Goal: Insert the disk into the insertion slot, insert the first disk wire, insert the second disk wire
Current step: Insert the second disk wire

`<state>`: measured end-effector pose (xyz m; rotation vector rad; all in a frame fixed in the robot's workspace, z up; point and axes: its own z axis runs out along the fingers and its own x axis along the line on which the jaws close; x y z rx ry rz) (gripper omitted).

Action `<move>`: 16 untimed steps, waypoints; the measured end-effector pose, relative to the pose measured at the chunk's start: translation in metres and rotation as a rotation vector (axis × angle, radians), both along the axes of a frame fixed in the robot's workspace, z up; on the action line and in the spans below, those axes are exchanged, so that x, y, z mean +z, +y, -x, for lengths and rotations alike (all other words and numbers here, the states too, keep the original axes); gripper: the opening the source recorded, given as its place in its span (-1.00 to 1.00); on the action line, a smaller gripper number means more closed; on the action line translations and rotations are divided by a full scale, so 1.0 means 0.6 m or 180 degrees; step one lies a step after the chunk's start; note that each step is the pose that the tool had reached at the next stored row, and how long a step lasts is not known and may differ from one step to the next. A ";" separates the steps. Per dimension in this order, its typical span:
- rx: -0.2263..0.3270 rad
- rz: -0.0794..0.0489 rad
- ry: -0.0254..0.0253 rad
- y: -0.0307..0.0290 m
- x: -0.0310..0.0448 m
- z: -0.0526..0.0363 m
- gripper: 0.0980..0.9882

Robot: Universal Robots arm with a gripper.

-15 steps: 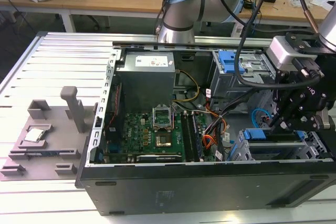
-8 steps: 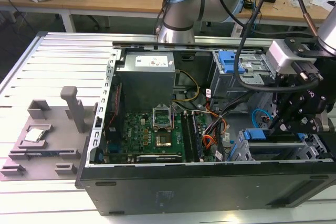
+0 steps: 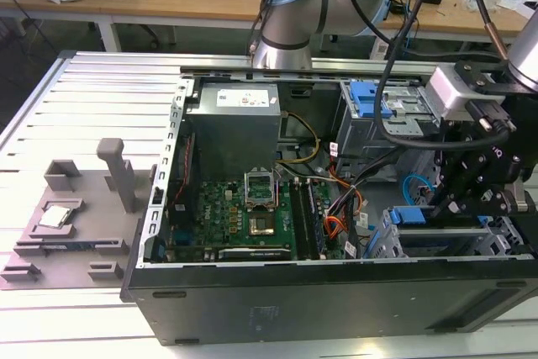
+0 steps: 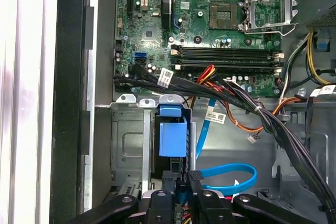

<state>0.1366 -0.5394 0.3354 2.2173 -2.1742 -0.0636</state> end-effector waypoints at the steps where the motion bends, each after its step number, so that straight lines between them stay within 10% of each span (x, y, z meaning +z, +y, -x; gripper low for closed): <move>1: 0.0000 -0.0002 0.0000 -0.0001 0.003 0.000 -0.69; 7: 0.0000 0.0002 0.0000 0.0000 0.041 0.000 -0.69; 16: 0.0000 0.0002 0.0000 0.0017 0.052 0.000 -0.72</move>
